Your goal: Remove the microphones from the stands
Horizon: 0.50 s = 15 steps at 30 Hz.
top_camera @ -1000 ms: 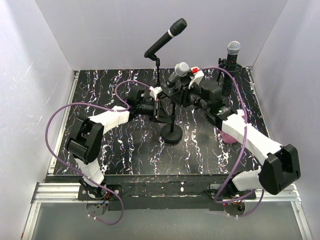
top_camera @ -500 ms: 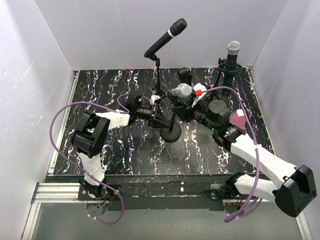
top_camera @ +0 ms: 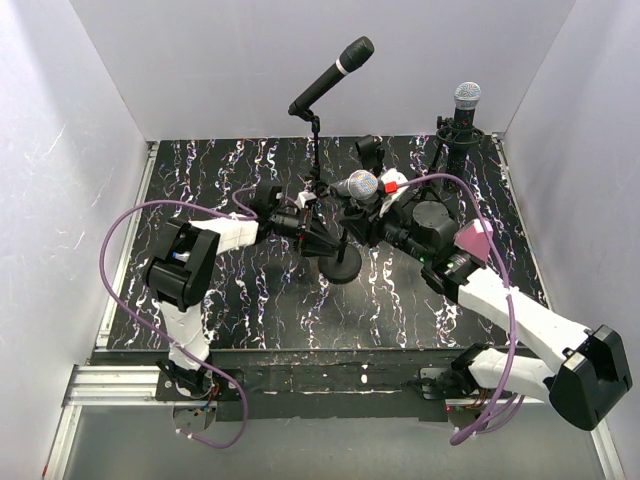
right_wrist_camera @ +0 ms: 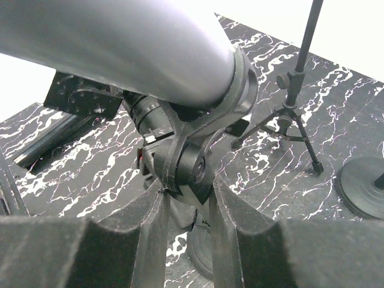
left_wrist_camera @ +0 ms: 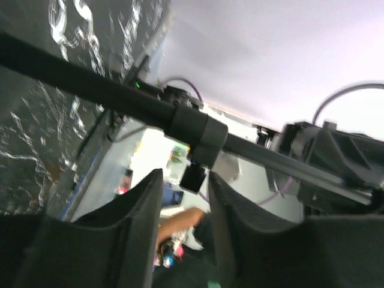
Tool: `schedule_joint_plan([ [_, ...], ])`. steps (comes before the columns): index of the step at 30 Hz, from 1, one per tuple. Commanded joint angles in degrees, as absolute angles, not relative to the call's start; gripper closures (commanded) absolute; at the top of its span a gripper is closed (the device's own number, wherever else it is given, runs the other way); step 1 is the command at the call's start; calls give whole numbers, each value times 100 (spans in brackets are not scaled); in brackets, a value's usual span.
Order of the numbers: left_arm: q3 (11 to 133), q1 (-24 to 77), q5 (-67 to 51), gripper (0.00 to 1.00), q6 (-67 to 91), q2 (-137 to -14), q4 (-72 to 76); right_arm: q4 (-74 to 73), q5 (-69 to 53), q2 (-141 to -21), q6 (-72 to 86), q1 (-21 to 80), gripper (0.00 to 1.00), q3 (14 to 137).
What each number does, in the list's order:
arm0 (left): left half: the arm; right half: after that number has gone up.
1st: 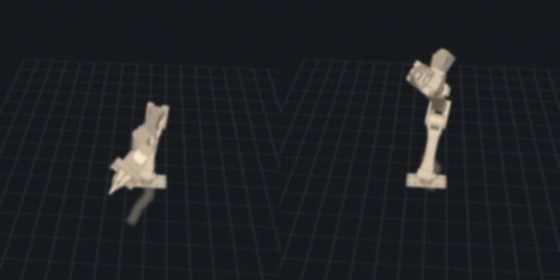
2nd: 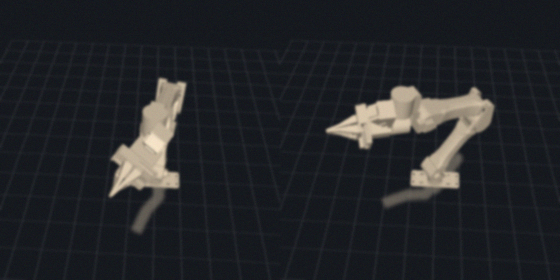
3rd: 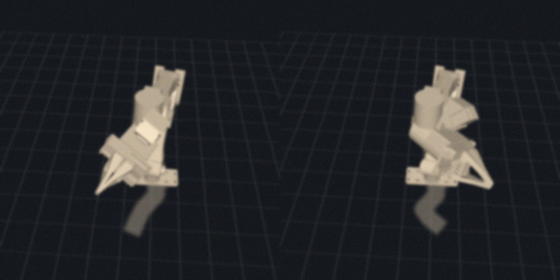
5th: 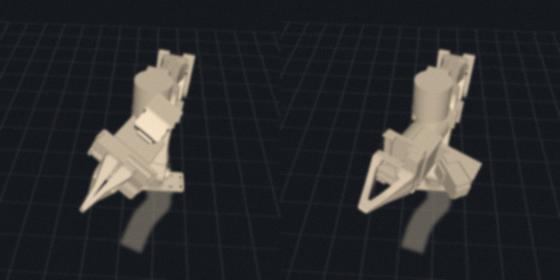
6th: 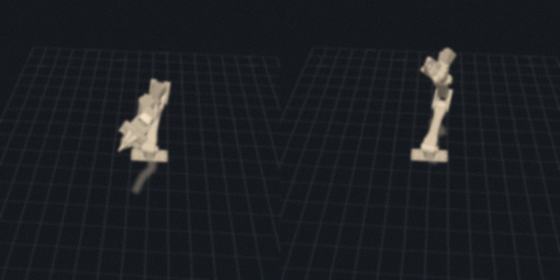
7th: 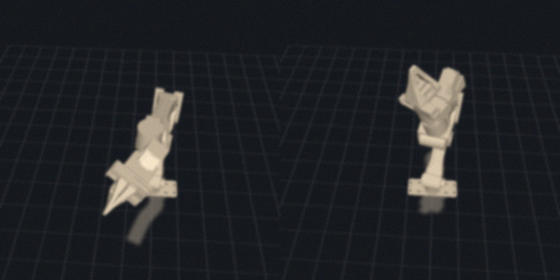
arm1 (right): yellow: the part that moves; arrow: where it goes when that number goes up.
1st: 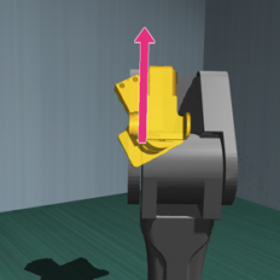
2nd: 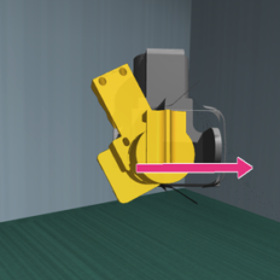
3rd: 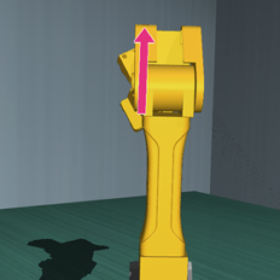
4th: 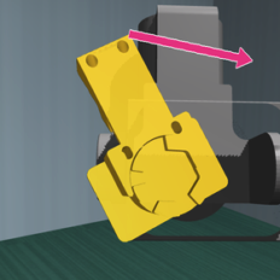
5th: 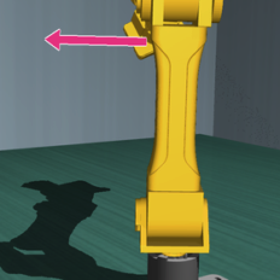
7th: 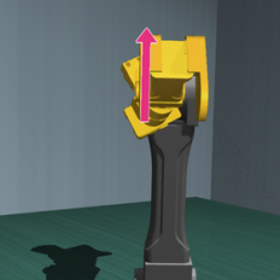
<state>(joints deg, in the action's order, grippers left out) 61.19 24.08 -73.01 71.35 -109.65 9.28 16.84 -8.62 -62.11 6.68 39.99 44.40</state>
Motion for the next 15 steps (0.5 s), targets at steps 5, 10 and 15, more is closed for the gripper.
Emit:
schedule_joint_plan([
  [5, 6435, 2127, -4864, 38, 1649, -9618, -2162, 222, -1151, -6951, 1441, 4034, 99, 5403],
  [10, 5477, 2766, -2693, 35, -1329, -8159, -1101, -684, -1589, -7479, 1670, 3797, 99, 6142],
  [15, 4685, 3559, -1803, 38, -4206, -7515, 648, -1116, -1959, -7848, 1617, 3525, 99, 6635],
])
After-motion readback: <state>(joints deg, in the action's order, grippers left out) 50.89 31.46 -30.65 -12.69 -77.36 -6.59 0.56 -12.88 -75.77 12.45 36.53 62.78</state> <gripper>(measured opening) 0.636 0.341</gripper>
